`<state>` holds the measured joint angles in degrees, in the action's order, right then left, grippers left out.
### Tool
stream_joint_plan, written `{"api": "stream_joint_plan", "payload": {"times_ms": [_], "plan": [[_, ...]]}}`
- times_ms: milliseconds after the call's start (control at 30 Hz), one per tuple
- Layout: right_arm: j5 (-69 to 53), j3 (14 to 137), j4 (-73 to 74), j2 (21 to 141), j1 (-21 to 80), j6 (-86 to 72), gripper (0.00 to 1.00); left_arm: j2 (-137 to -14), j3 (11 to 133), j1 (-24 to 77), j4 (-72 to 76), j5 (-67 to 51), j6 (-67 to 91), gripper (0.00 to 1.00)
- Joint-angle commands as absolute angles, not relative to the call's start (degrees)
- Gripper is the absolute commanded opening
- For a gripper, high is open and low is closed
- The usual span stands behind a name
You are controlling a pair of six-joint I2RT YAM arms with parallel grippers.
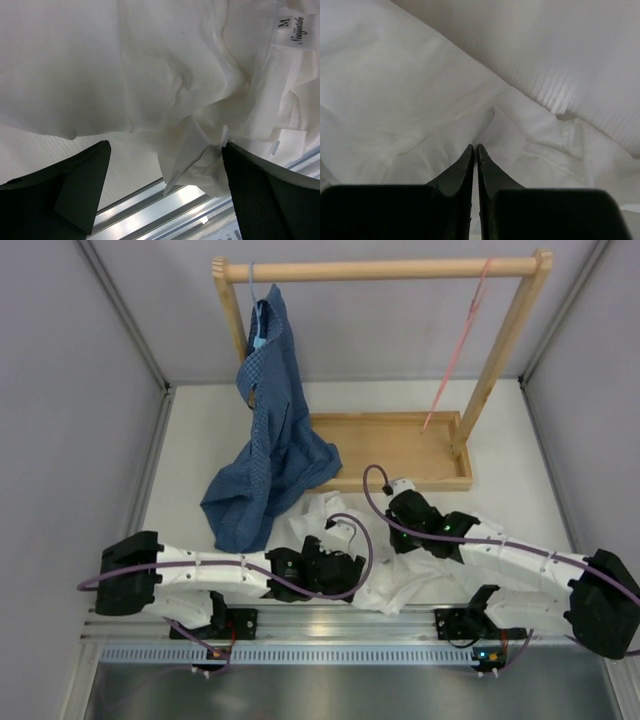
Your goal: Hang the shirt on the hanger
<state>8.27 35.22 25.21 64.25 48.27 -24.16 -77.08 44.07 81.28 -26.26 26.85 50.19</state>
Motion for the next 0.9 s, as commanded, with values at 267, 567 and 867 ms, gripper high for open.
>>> {"api": "stream_joint_plan", "payload": {"times_ms": [267, 567, 867], "plan": [[16.26, 41.13, 20.92, 51.25, 49.22, -20.83, 0.00, -66.37, 41.84, 81.65, -16.44, 32.86, 48.60, 0.89], [10.90, 46.05, 17.75, 34.91, 49.22, -13.98, 0.00, -55.38, 41.83, 81.56, -15.12, 41.74, 43.60, 0.98], [18.00, 45.79, 33.47, 38.12, 49.04, -20.82, 0.57, -56.34, 43.07, 80.86, -14.33, 40.34, 40.34, 0.98]]}}
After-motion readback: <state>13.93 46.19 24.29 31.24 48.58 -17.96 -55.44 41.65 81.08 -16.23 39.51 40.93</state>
